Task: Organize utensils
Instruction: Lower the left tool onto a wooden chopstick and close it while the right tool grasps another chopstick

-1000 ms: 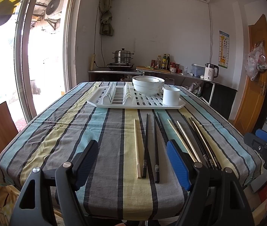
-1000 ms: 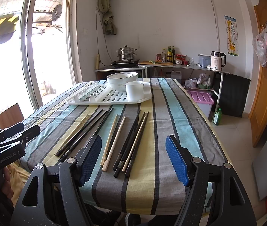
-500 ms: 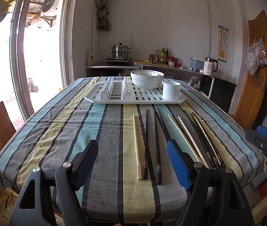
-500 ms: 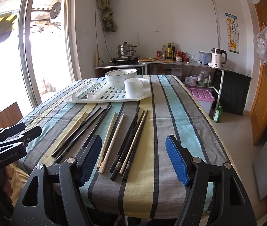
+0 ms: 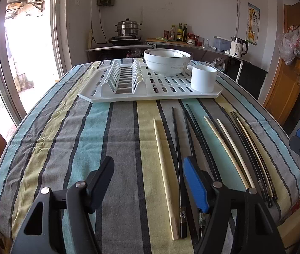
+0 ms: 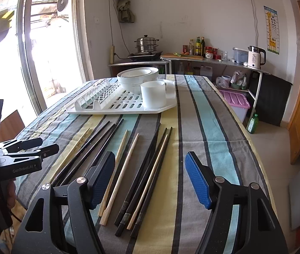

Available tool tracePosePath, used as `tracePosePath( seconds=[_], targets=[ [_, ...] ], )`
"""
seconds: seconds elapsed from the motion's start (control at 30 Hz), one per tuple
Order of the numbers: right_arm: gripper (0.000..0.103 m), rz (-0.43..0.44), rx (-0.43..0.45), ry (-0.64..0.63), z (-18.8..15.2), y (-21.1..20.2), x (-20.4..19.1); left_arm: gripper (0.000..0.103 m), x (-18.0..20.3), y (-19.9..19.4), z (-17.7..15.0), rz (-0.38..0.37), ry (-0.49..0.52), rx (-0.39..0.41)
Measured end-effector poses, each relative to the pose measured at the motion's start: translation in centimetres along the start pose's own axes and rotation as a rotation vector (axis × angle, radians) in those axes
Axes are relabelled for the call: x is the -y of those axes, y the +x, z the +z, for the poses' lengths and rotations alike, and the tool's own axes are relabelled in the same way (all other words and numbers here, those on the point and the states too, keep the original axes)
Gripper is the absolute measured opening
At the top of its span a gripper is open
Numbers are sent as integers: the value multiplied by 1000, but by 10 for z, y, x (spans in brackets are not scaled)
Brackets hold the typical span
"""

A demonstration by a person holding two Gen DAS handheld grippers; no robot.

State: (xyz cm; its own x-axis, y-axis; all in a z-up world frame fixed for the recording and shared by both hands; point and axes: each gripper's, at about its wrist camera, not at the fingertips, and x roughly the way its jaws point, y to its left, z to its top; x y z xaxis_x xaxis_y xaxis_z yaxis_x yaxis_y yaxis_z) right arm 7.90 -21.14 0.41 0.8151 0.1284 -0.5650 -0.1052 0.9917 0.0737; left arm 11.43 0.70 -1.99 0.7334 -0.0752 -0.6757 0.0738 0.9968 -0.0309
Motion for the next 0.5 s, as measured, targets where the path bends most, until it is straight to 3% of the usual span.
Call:
tracePosePath(
  seconds=[0.23,0.5],
  targets=[
    [53,33,-112,-14,22,50,1,62,-1,32,21,-21,17,-70],
    [37,77,-202,-23,39,96,-12,47,-3,59,34,-18,27,-127]
  ],
)
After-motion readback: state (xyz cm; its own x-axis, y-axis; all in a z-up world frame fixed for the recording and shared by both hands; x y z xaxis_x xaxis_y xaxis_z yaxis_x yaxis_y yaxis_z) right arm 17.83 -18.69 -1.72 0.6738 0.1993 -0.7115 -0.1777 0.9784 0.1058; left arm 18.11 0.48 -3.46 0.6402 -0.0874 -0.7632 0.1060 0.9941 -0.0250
